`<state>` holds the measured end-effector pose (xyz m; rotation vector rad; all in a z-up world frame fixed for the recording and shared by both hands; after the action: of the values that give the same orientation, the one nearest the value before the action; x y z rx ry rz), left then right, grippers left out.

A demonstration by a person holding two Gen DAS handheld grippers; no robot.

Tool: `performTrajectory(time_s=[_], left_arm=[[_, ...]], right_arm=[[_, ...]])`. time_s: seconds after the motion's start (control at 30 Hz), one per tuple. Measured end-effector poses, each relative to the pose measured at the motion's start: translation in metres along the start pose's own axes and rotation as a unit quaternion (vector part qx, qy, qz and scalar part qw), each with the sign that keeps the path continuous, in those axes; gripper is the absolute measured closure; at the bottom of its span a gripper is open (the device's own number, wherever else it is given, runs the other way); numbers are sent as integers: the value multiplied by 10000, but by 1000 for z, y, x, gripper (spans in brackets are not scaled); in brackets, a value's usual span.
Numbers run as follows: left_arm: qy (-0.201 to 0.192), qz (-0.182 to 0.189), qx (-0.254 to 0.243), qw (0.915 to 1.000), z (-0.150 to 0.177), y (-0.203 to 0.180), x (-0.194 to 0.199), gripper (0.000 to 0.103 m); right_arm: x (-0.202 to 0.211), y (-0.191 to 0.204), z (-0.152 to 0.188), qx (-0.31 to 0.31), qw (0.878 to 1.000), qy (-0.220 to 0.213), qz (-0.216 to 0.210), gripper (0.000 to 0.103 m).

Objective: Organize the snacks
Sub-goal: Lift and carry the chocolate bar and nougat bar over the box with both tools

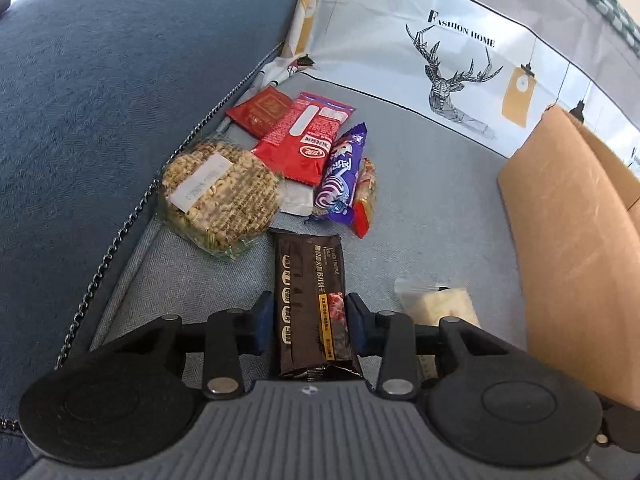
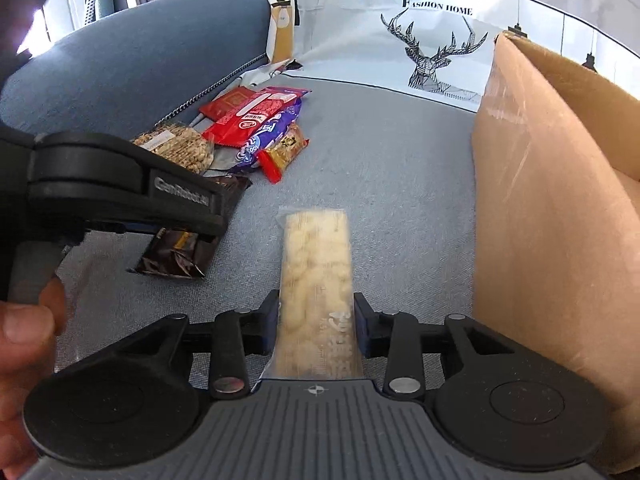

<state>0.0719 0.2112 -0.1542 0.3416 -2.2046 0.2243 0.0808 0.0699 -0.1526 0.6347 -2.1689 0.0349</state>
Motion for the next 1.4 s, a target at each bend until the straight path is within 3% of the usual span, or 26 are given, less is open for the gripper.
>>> performTrajectory(time_s=[0.13,0.47,0.77,1.4], left_arm=[[165,110,23,9998,3,0,-3,61],[160,102,-21,9998,3,-2,-5,61],[115,-102,-298,9994,3,-7,-6,56],[118,-274,-648,9975,4,-14,-11,56]], right_arm=[[-2,-3,1,-73,9999,117,-6,64],[-5,-2,1,-71,9999,148,-23,59],[-7,-4,0,-81,9999,92,9,54],[-7,-1,1,139,9999,29,68,55]])
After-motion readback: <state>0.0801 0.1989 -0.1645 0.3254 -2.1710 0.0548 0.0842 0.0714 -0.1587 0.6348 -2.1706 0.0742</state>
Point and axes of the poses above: each gripper's, at about its wrist camera, not at the fingertips, and x roughly against the way its jaws point, y to its left, z to its underside, the point moved 9 cm from there along -x, roughly the way its jaws point, and after that the axes turned 11 degrees about -x, right-handed, at the moved point
